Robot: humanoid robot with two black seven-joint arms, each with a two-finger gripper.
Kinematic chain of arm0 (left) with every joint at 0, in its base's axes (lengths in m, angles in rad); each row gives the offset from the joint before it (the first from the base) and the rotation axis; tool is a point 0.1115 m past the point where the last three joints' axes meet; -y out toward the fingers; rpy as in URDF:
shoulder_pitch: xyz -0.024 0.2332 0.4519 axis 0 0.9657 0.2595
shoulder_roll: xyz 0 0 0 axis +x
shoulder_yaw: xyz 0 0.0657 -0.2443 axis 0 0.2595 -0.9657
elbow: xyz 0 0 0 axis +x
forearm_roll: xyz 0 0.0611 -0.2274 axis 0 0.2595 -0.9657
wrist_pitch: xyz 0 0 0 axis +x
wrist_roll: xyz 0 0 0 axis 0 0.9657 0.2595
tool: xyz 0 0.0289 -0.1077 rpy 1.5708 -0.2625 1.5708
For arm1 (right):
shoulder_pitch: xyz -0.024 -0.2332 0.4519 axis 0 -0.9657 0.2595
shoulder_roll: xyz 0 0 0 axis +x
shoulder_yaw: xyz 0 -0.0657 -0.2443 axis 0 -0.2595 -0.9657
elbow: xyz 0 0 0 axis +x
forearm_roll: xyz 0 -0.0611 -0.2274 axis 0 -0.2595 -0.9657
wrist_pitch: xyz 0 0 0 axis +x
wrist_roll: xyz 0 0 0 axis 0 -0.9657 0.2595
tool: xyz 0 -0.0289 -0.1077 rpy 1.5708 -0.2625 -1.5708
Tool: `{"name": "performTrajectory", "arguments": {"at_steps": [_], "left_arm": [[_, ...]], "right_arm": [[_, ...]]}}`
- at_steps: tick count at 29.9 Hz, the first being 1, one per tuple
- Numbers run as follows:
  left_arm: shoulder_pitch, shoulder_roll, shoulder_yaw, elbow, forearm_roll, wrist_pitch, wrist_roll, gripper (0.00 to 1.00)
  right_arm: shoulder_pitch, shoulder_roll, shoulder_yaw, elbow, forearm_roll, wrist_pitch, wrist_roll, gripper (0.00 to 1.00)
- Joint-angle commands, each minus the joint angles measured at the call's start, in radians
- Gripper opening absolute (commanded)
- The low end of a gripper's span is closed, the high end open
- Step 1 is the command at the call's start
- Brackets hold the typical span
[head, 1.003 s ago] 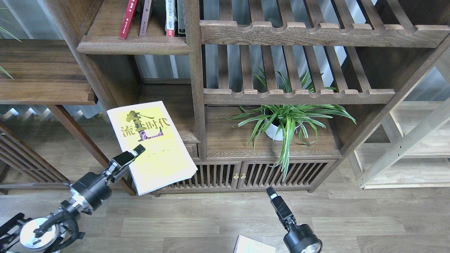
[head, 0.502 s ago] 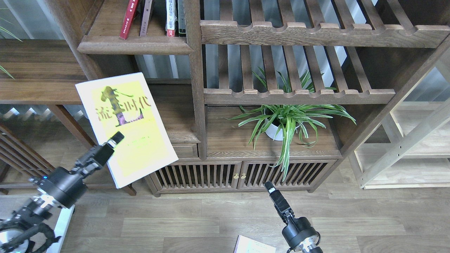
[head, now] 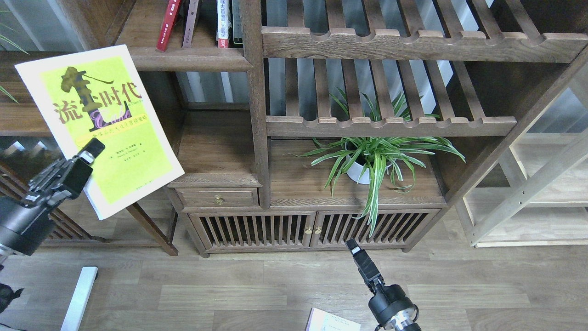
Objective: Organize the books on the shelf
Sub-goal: 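Carry the yellow book with the left gripper up to the upper shelf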
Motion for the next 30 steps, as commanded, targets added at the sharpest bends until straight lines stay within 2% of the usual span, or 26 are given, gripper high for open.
{"name": "performTrajectory", "arguments": {"at_steps": [1,5,12,17,25,30], "left_arm": [[-0.013,-0.001,-0.057,-0.007,0.0,0.0,0.021,0.0],[-0.041,-0.001,-0.106,0.001,0.0,0.0,0.04,0.0],[-0.123,0.009,-0.112,0.008,0.0,0.0,0.086,0.0],[-0.2,0.012,-0.112,0.011,0.0,0.0,0.141,0.0],[-0.309,0.012,-0.097,0.028,0.0,0.0,0.152,0.0],[-0.375,0.012,-0.089,0.03,0.0,0.0,0.173,0.0]], "right_arm": [[0.007,0.003,-0.003,-0.019,0.001,-0.001,0.002,0.99],[0.015,0.006,-0.004,-0.021,0.001,-0.002,0.001,0.99],[0.013,0.006,-0.033,-0.021,0.003,0.001,0.004,0.99],[0.002,0.006,-0.038,-0.019,0.003,0.007,0.004,0.99],[-0.016,0.006,-0.038,-0.002,0.003,0.012,0.004,0.99],[-0.031,0.006,-0.038,0.016,0.003,0.012,0.004,0.99]]}}
